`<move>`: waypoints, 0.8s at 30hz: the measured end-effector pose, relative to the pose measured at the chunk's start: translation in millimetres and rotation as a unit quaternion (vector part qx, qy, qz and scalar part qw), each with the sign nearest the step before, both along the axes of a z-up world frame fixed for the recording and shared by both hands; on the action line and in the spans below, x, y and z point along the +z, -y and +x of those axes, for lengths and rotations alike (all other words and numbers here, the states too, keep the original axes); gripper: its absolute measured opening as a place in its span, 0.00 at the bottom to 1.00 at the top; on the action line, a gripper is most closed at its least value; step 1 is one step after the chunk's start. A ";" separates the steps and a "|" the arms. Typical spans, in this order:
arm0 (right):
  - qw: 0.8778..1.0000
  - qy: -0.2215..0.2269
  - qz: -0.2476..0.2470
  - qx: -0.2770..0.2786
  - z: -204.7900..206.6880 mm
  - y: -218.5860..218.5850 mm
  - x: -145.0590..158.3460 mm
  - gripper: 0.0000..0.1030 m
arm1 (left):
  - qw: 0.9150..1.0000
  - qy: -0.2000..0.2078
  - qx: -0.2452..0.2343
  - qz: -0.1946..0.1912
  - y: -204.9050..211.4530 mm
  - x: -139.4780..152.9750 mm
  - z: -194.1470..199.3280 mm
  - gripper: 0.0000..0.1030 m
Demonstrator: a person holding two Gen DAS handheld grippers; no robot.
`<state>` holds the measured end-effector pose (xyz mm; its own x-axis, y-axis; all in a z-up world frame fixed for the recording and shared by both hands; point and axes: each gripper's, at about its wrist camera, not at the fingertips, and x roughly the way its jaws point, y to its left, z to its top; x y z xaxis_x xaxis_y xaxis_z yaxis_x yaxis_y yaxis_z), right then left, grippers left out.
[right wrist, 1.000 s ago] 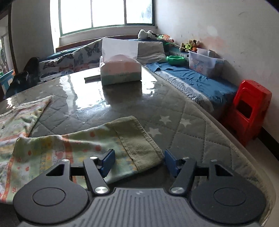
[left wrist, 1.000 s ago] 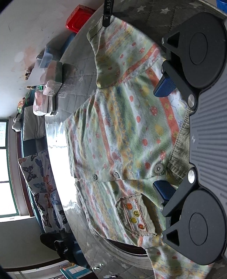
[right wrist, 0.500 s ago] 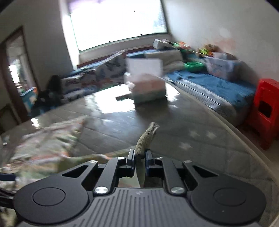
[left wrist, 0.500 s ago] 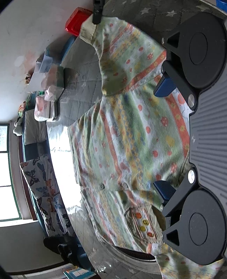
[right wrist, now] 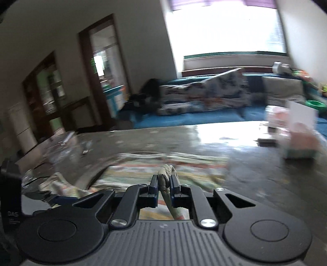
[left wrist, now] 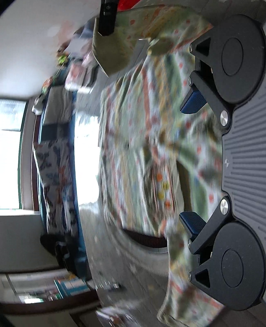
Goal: Fold clothes
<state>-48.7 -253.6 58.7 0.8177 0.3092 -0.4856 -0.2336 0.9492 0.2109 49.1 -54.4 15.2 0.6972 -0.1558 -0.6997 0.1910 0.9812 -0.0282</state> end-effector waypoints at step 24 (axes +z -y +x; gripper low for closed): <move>0.993 -0.031 -0.085 0.081 7.8 -49.4 -10.1 0.37 | 0.997 0.014 0.069 -0.037 -60.0 6.5 -3.3 0.99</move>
<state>-40.9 -204.2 48.6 0.7304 0.3435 -0.5904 -0.3774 0.9234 0.0704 45.8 5.7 21.7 0.7352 -0.1067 -0.6694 0.0559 0.9937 -0.0970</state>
